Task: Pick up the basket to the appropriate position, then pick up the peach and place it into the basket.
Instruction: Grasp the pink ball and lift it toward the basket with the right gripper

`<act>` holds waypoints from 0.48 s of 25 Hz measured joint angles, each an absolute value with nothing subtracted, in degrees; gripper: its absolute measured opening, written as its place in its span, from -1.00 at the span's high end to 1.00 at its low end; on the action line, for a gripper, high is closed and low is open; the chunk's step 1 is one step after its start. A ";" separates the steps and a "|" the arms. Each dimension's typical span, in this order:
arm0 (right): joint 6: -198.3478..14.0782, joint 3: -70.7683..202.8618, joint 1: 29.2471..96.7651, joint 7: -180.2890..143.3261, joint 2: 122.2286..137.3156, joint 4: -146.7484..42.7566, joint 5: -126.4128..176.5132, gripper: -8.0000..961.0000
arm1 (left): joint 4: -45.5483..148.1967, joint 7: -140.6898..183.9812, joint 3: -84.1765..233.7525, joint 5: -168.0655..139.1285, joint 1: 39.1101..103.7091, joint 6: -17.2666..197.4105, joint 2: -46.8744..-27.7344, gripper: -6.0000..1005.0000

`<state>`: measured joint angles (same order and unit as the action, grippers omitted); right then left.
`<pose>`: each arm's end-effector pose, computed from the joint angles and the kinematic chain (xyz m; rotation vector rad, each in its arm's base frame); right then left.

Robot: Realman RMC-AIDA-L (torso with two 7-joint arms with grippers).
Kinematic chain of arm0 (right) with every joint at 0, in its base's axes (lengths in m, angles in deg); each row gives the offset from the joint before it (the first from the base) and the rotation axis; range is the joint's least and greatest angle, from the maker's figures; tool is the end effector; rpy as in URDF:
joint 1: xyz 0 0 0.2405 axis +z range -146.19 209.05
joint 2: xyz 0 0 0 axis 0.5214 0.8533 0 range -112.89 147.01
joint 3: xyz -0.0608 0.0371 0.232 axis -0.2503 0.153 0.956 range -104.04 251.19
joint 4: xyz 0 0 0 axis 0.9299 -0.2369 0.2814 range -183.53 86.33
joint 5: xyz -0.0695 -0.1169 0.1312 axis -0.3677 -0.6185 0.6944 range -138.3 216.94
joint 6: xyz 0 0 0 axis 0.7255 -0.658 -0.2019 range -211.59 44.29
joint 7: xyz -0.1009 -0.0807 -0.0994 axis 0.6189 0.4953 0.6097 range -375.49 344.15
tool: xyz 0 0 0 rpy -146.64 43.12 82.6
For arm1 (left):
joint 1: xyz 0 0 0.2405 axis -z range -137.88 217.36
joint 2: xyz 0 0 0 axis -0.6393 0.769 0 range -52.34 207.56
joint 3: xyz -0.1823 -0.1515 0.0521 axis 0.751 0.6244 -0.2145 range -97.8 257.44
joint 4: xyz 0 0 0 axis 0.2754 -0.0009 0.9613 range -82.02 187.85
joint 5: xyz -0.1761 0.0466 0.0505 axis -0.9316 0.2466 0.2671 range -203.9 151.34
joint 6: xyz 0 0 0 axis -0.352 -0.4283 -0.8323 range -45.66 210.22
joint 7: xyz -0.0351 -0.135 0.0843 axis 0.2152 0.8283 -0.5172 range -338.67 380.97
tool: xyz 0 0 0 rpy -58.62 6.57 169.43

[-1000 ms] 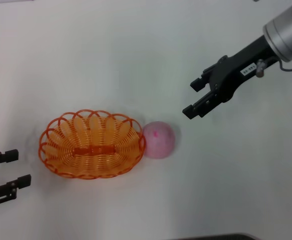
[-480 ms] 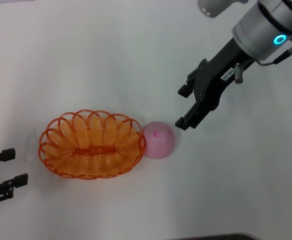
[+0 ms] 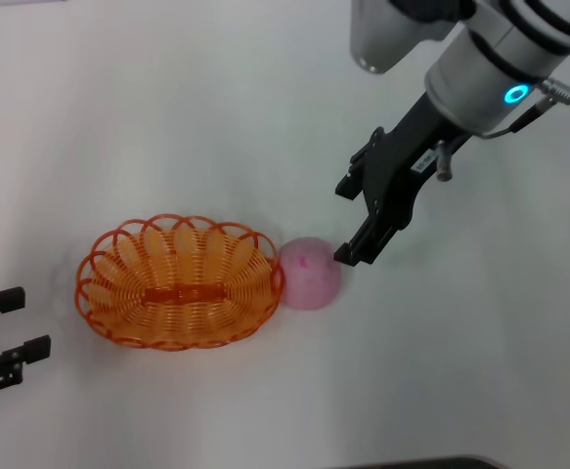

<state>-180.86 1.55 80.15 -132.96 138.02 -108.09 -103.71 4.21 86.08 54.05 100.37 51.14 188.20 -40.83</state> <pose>0.1462 0.3268 -0.0439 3.0327 -0.3809 0.5326 -0.3196 0.2007 0.0350 -2.6900 -0.6003 -0.5183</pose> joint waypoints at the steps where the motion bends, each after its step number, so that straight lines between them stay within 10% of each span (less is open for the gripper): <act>1: -180.60 0.81 80.15 -133.01 138.04 -107.99 -103.53 -0.96 | 4.21 86.08 54.06 100.35 51.12 188.19 -40.82 -0.28; 12: -177.82 -3.82 80.09 -132.98 138.09 -106.62 -100.23 -0.96 | 3.88 86.27 54.95 100.38 51.09 188.11 -41.06 -0.28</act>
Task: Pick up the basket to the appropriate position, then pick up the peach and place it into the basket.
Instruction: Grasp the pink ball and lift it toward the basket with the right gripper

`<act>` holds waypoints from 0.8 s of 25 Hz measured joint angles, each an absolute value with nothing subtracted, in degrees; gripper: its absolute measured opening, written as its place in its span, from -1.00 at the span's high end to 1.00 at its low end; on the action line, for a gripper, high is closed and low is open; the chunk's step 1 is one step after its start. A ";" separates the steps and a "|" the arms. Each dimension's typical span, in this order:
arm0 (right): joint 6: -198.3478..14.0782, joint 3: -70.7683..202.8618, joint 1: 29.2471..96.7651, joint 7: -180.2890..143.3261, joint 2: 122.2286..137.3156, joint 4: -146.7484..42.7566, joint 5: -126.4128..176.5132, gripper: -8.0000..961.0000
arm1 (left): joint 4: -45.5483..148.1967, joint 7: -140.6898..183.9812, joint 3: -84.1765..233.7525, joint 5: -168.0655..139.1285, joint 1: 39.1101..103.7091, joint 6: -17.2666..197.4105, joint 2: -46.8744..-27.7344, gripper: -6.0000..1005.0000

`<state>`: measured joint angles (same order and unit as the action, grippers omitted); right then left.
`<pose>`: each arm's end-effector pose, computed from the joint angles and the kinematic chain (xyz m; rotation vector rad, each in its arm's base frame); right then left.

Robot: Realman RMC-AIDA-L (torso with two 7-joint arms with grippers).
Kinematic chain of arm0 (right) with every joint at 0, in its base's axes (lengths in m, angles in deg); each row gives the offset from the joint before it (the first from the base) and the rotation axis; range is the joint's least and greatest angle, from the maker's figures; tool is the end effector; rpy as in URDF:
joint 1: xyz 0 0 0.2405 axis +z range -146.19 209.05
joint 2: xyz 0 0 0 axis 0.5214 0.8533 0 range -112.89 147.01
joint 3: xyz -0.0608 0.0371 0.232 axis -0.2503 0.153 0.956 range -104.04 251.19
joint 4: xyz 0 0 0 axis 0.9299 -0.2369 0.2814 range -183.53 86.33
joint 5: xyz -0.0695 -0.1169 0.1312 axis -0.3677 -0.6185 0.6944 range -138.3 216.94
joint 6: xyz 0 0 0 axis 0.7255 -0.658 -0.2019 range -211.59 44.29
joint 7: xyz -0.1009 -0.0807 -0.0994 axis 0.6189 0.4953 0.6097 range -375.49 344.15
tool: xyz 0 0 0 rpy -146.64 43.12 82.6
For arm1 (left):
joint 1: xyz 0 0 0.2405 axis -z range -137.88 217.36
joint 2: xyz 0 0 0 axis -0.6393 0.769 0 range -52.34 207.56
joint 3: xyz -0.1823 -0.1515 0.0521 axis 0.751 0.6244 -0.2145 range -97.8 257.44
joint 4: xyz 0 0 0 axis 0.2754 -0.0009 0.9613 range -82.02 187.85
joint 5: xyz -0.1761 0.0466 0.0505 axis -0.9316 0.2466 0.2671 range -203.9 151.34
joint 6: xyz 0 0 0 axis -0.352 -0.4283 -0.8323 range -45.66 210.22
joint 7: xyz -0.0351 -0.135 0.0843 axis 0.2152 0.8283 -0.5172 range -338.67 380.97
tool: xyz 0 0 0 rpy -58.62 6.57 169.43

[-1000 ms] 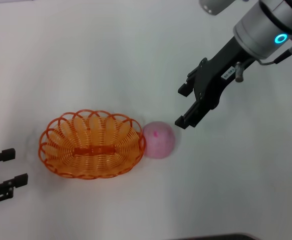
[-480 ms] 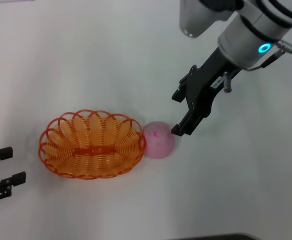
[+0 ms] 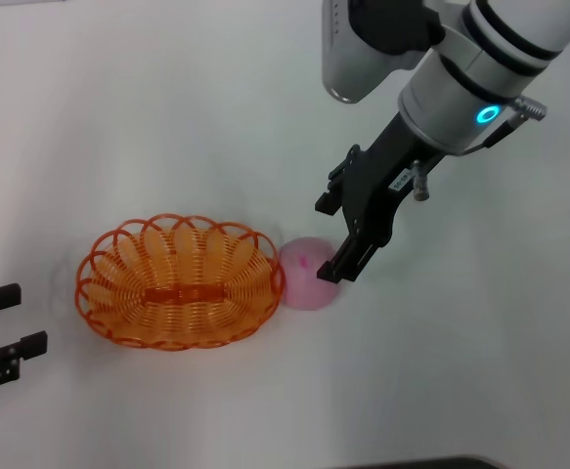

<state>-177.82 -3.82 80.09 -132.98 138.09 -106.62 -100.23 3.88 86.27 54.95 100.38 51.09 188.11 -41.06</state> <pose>0.1418 0.3211 -0.0594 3.0140 -0.3129 0.5237 -0.3202 0.2012 0.0363 -2.6716 -0.6078 -0.5208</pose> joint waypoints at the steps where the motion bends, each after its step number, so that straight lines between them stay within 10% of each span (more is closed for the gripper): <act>1: -177.57 -4.12 80.09 -133.00 138.09 -106.46 -100.03 -0.96 | 3.77 86.28 54.96 100.40 51.07 188.13 -41.08 -0.28; 20: -170.65 -11.10 80.93 -133.18 137.82 -100.25 -97.17 -0.96 | 3.52 86.28 54.99 100.81 51.12 188.19 -41.22 -0.28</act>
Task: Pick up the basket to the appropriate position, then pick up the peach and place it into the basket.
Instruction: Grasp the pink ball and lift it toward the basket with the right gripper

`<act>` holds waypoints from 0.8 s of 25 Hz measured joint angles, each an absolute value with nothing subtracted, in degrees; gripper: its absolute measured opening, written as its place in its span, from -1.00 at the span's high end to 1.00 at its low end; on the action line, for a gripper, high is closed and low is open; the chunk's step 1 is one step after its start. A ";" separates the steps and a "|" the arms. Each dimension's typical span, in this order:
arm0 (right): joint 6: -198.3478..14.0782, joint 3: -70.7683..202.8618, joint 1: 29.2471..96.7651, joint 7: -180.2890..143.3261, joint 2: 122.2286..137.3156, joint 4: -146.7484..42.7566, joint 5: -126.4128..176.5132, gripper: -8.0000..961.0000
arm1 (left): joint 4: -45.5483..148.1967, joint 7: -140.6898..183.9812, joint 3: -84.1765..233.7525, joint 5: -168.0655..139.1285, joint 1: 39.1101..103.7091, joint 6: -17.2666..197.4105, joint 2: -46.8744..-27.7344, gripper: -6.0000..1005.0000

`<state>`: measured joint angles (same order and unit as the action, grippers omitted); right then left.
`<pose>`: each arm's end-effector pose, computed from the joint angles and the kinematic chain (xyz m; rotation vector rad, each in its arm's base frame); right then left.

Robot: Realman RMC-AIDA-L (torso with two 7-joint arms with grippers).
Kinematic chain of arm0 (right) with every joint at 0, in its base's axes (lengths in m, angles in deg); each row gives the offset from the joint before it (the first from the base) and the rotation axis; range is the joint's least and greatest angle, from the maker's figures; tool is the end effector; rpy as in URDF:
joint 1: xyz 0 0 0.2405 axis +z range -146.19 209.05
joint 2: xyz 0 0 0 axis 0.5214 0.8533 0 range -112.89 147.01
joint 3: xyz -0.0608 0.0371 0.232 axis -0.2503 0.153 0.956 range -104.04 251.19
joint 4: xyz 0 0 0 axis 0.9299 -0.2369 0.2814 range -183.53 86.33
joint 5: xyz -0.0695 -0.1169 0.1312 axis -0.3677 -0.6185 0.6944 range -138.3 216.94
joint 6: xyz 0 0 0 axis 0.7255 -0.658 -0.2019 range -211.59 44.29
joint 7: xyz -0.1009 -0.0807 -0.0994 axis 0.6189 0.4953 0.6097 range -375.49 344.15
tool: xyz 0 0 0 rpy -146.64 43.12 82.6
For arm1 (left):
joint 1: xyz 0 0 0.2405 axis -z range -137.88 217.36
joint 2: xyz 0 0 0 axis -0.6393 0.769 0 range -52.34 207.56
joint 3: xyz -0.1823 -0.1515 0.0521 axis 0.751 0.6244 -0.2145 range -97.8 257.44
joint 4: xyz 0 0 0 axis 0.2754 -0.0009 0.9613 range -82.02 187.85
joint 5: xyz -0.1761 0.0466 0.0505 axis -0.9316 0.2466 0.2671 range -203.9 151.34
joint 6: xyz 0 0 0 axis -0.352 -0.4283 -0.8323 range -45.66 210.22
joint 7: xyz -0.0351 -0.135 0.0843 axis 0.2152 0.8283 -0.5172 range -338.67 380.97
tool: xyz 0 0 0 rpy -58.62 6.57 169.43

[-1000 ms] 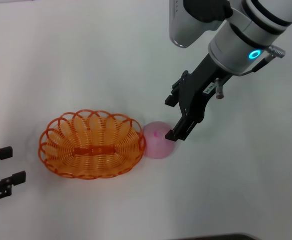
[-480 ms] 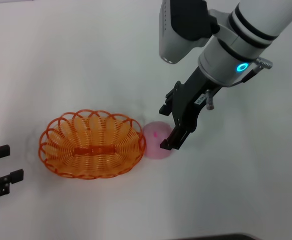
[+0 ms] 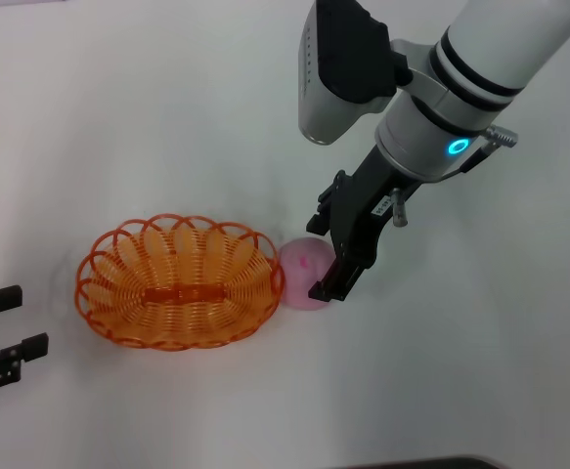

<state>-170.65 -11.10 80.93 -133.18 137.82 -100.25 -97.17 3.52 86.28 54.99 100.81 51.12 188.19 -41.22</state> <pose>0.1512 0.3183 -0.0830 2.9964 -0.2944 0.5698 -0.3202 0.2008 0.0358 -2.6769 -0.6071 -0.5132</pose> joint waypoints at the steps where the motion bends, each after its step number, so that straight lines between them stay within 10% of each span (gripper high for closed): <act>1: -170.57 -11.17 80.95 -133.18 137.82 -100.18 -97.17 -0.96 | 3.52 86.28 54.98 100.81 51.11 188.19 -41.22 -0.28; 20: -169.67 -11.78 81.09 -134.86 137.69 -99.31 -96.29 -0.96 | 2.43 86.89 55.24 101.34 51.01 188.78 -41.41 -0.28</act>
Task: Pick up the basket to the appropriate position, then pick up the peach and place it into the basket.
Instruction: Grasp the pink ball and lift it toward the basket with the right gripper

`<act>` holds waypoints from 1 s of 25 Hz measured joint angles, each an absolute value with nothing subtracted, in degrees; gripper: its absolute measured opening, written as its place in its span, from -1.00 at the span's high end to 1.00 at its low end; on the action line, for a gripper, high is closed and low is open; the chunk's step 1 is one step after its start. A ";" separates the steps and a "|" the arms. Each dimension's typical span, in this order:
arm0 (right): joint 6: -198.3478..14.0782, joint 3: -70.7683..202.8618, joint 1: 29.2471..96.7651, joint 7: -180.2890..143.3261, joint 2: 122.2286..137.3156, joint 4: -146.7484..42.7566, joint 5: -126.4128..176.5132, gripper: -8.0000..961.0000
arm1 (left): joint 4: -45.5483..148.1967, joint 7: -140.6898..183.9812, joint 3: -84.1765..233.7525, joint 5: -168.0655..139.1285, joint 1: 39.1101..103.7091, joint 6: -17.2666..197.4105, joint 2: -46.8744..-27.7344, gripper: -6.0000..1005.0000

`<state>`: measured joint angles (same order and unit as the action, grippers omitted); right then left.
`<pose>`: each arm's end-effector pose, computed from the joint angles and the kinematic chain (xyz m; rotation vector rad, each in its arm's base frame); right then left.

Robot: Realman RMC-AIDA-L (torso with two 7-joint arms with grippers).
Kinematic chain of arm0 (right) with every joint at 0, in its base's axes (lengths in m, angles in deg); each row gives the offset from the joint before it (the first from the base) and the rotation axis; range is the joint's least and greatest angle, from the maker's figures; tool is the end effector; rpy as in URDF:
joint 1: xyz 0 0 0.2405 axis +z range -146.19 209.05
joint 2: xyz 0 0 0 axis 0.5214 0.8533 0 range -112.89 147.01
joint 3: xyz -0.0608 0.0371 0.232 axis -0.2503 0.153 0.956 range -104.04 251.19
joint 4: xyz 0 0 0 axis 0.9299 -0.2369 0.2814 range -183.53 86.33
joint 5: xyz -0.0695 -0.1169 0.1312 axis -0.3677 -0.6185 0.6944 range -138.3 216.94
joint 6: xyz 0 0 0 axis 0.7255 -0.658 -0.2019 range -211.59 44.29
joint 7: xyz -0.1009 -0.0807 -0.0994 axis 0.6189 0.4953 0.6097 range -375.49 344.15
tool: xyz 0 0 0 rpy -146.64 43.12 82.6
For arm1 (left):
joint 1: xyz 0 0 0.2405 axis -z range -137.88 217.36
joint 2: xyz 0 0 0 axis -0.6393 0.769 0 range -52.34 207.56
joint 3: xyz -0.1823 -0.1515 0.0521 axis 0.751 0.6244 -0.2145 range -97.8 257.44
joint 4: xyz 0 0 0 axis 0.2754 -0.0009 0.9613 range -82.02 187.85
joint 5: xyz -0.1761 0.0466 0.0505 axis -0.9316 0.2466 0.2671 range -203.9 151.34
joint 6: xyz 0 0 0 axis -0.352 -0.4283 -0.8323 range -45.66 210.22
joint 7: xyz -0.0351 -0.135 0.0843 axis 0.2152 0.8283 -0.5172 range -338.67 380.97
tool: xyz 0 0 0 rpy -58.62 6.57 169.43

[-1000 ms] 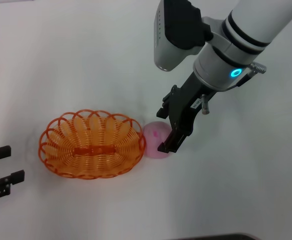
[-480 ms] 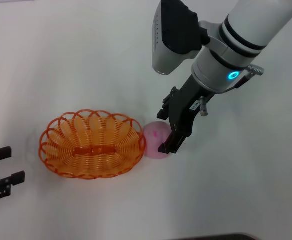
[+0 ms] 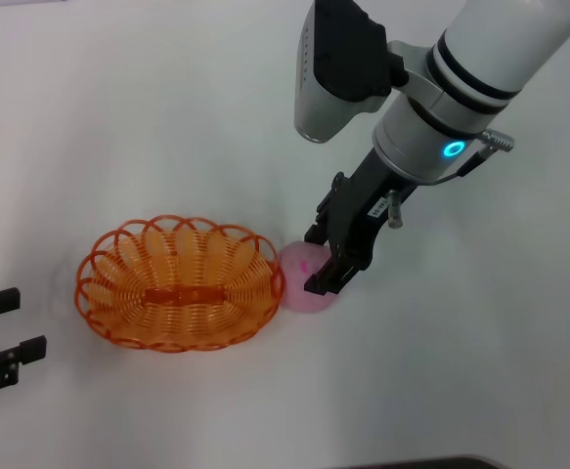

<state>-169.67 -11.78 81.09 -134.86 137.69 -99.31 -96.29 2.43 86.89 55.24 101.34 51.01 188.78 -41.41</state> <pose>0.1518 0.3184 -0.0855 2.9970 -0.3447 0.5647 -0.3200 0.1995 0.0373 -2.6812 -0.6135 -0.5034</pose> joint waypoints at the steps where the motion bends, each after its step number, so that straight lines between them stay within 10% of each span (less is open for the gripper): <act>1: -169.73 -11.81 81.09 -135.01 137.70 -99.31 -96.29 -0.80 | 2.25 86.90 55.26 101.35 50.98 188.89 -41.48 -0.28; 13: -169.83 -11.86 81.09 -135.88 137.67 -99.47 -97.38 0.30 | 1.42 86.90 55.30 101.34 50.99 189.13 -41.70 -0.28; 25: -172.60 -11.55 81.67 -137.47 137.60 -99.83 -100.39 0.41 | 1.18 86.89 55.30 101.34 50.99 189.29 -41.74 -0.28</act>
<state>-172.60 -11.55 81.67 -137.47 137.60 -99.83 -100.39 1.18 86.89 55.30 101.34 50.99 189.29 -41.74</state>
